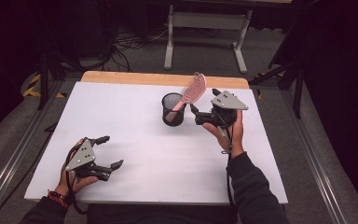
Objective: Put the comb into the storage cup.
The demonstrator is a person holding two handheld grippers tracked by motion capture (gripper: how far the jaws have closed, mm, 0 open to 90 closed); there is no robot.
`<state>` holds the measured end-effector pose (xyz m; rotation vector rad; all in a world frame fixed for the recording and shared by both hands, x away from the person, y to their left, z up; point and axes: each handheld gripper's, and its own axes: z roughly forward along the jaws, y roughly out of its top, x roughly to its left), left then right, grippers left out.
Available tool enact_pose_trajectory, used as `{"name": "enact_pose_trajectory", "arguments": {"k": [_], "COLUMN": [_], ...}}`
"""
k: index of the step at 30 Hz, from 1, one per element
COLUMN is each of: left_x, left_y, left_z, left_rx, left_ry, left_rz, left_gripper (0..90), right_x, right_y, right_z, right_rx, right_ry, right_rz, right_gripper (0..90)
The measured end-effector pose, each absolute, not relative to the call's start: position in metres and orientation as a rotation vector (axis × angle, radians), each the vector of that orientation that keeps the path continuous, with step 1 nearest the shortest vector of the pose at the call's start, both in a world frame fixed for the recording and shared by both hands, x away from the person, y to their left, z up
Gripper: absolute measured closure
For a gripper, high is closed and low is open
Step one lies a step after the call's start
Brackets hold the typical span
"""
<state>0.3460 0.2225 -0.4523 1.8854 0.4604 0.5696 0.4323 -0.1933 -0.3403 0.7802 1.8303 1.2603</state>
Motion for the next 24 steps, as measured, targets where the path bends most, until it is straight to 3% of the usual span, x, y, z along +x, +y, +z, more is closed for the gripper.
{"name": "enact_pose_trajectory", "arguments": {"k": [24], "left_x": [0.347], "left_y": [0.223], "left_z": [-0.453], "left_rx": [1.886], "left_ry": [0.464], "left_rz": [0.571], "left_gripper": [7.2], "right_x": [0.408], "right_y": [-0.198], "right_z": [-0.346], "right_rx": [0.688], "right_ry": [1.882], "right_rz": [1.234], "right_gripper": [10.4]}}
